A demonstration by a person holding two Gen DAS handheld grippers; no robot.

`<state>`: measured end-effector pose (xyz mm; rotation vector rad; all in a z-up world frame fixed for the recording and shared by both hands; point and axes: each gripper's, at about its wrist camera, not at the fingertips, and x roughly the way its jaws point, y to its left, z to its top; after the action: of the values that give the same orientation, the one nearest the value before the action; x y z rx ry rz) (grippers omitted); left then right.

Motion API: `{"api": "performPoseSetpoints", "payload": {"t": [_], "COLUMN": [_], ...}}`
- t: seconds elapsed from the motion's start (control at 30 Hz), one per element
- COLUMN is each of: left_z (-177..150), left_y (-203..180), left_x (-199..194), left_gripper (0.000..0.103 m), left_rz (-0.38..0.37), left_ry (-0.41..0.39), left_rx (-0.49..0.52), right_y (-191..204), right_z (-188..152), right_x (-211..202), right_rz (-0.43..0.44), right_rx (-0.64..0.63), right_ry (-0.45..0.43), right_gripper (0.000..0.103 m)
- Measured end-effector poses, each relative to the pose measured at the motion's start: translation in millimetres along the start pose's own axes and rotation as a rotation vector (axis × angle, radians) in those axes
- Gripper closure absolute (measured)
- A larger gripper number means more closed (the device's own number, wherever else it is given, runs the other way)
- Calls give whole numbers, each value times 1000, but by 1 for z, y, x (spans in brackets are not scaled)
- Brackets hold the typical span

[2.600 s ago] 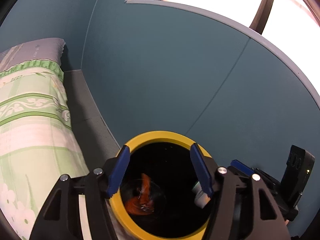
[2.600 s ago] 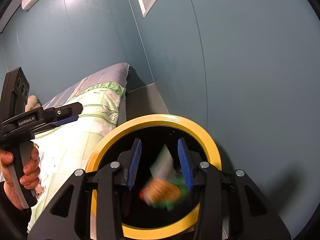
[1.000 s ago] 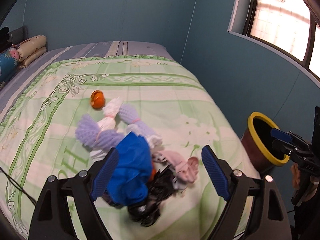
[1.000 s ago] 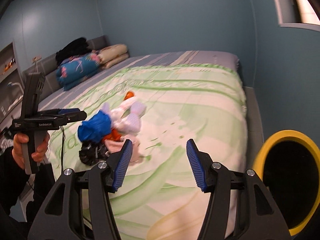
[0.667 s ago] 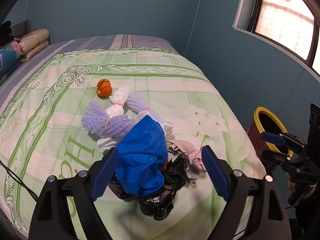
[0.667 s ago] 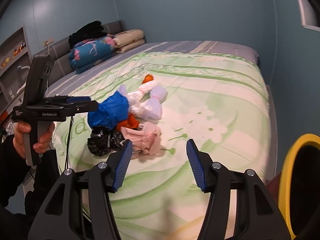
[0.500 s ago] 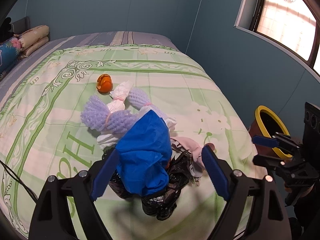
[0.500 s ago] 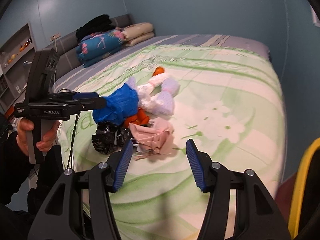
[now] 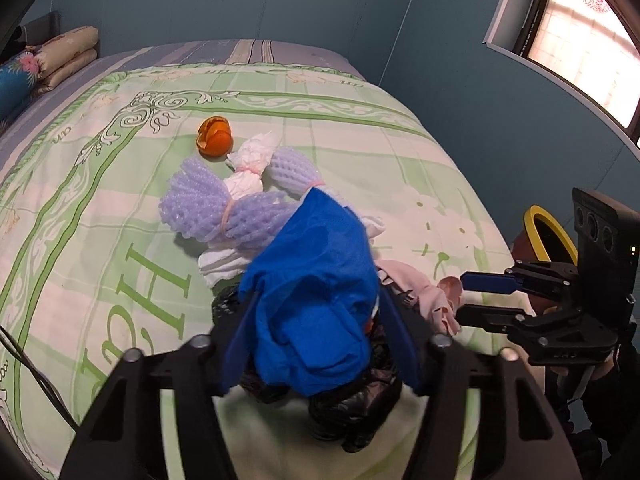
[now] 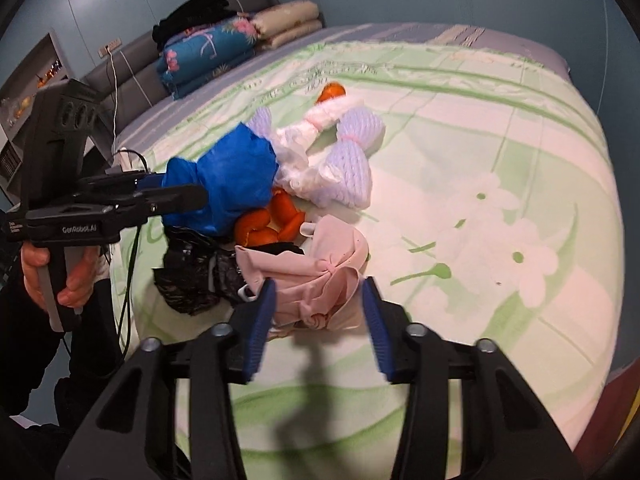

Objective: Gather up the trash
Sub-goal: 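Close the left tool on the blue bag while the right tool grasps the pink cloth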

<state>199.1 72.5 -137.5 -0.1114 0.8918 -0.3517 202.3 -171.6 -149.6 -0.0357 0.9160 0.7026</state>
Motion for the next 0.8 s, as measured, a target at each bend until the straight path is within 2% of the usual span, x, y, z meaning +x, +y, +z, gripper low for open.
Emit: {"api": "performPoseSetpoints", "payload": {"t": [0.13, 0.23, 0.3, 0.4, 0.6, 0.8], "left_z": [2, 5, 6, 9, 25, 42], "left_y": [12, 18, 19, 18, 44, 83], "left_x": [8, 14, 16, 19, 27, 29], "left_gripper": [79, 93, 95, 98, 98, 98], "left_rz": [-20, -6, -13, 39, 57, 90], "left_ry": [20, 30, 24, 13, 0, -20], "left_rx": [-29, -35, -32, -11, -97, -172], "right_y": [-2, -2, -1, 1, 8, -2], "right_z": [8, 12, 14, 17, 39, 74], "right_x": [16, 24, 27, 28, 42, 65], "right_rz": [15, 19, 13, 30, 39, 25], "right_rx": [5, 3, -7, -19, -40, -28], "right_ry": [41, 60, 69, 70, 56, 45], "right_gripper": [78, 89, 93, 101, 102, 102]}}
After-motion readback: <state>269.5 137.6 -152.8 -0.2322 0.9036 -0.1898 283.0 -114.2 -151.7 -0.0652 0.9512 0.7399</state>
